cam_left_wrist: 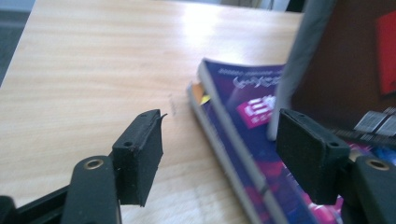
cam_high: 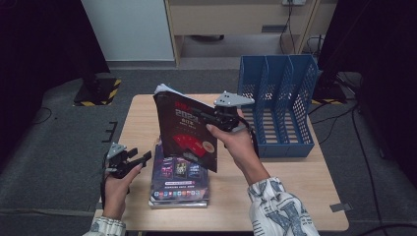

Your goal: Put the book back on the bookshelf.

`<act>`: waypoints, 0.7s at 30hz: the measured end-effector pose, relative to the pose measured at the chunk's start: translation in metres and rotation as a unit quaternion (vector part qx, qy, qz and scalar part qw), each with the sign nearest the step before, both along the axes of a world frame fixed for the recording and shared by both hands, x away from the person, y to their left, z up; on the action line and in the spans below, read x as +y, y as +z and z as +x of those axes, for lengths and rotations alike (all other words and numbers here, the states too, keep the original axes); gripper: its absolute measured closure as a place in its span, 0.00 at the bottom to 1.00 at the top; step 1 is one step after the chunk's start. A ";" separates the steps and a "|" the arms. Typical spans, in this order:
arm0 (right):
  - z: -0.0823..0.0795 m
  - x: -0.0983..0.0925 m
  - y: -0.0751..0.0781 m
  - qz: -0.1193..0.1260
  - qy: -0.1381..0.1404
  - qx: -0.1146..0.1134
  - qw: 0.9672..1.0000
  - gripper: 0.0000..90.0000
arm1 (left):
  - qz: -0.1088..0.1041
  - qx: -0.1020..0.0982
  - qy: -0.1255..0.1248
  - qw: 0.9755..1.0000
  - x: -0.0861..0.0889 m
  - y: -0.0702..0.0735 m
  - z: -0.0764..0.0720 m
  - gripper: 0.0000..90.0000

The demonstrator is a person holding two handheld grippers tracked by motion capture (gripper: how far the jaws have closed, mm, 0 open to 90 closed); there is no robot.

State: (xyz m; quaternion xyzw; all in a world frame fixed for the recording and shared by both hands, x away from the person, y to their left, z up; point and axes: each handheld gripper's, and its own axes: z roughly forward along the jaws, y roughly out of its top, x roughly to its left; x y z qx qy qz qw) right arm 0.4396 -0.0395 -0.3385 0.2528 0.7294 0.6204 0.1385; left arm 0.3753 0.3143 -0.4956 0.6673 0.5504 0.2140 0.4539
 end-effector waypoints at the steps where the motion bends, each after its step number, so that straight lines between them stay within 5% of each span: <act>1: 0.000 0.000 0.001 -0.001 -0.003 -0.001 1.000 0.96 | 0.002 0.005 0.002 1.000 0.001 -0.001 0.000 0.34; 14: 0.005 -0.009 0.013 0.003 -0.058 -0.015 0.998 0.96 | 0.039 0.040 0.010 0.998 0.001 -0.008 0.003 0.07; 21: 0.002 -0.007 0.020 0.001 -0.064 -0.019 0.998 0.96 | 0.035 0.048 0.018 0.998 0.001 -0.010 0.005 0.06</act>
